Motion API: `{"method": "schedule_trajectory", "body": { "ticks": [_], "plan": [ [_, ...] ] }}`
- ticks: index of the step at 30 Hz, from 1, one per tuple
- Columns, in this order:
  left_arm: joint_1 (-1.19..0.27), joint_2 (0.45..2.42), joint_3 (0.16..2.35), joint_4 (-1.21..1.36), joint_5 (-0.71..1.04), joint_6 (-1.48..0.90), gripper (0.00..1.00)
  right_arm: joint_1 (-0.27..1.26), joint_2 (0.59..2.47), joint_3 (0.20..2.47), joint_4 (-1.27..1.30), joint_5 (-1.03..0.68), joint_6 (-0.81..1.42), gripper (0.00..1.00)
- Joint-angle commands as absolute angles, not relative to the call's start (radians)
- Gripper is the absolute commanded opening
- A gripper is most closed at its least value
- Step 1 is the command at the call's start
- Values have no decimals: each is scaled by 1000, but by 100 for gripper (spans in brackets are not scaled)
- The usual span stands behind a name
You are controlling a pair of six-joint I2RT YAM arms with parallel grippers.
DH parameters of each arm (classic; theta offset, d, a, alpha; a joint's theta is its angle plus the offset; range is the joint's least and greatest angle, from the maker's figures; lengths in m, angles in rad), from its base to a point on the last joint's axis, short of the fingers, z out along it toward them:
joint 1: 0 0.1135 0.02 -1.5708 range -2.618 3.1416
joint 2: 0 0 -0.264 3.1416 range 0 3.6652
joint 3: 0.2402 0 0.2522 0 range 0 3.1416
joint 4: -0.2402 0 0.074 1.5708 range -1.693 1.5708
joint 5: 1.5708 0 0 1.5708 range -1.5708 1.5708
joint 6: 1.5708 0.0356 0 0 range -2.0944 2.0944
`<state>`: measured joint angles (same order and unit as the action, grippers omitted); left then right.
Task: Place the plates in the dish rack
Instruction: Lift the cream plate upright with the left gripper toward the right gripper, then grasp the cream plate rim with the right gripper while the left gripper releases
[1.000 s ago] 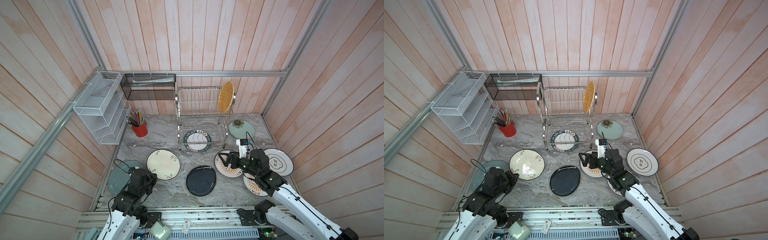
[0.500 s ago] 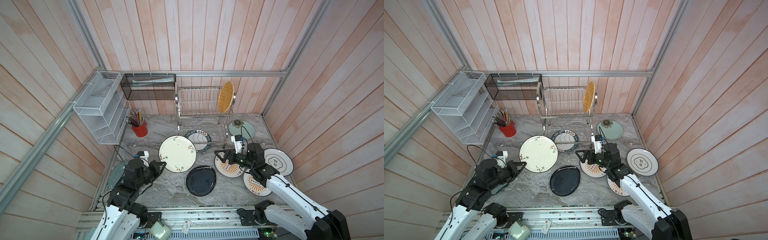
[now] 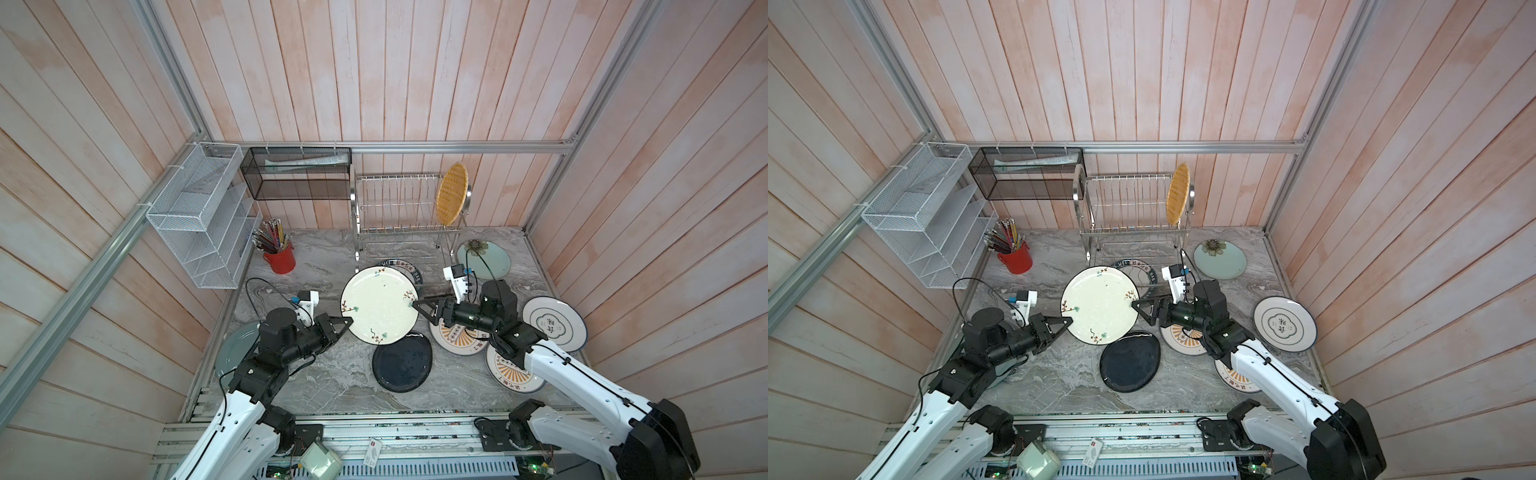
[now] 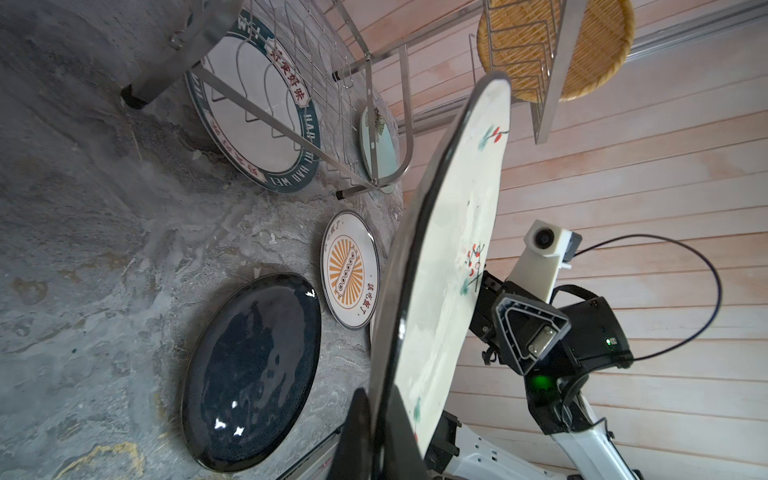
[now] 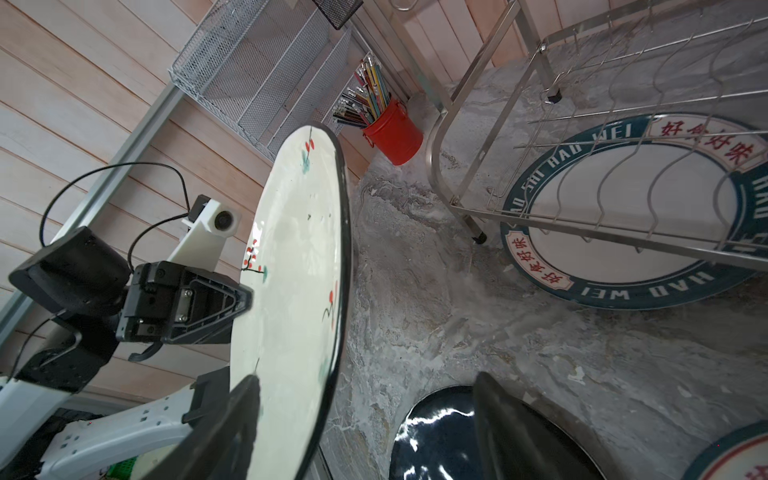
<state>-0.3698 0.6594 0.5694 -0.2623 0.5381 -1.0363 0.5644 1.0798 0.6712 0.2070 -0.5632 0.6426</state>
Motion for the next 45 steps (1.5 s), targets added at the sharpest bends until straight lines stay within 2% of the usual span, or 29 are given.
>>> {"method": "schedule_trajectory", "body": {
  "ticks": [1,9,18,32,34,36,41,42,45],
  "plan": [
    [-388,652,568,-47,591,-1040,0,594,1104,716,246,-566,660,71],
    [-402,650,550,-50,571,-1002,0,630,1126,727,292,-552,754,46],
    [-403,653,549,-66,550,-976,0,669,1091,678,335,-473,846,27],
    [-403,656,533,-77,538,-942,0,683,1031,615,369,-405,949,14],
    [-403,661,531,-74,540,-938,0,685,1029,610,376,-400,959,10],
    [-403,669,527,-61,544,-936,0,691,1028,609,380,-394,967,0],
    [-404,697,535,-46,542,-924,0,708,1018,615,360,-345,971,0],
    [-403,701,541,-53,535,-921,6,709,1011,615,351,-328,966,0],
    [-403,701,556,-43,537,-888,59,709,980,626,301,-276,947,0]
  ]
}}
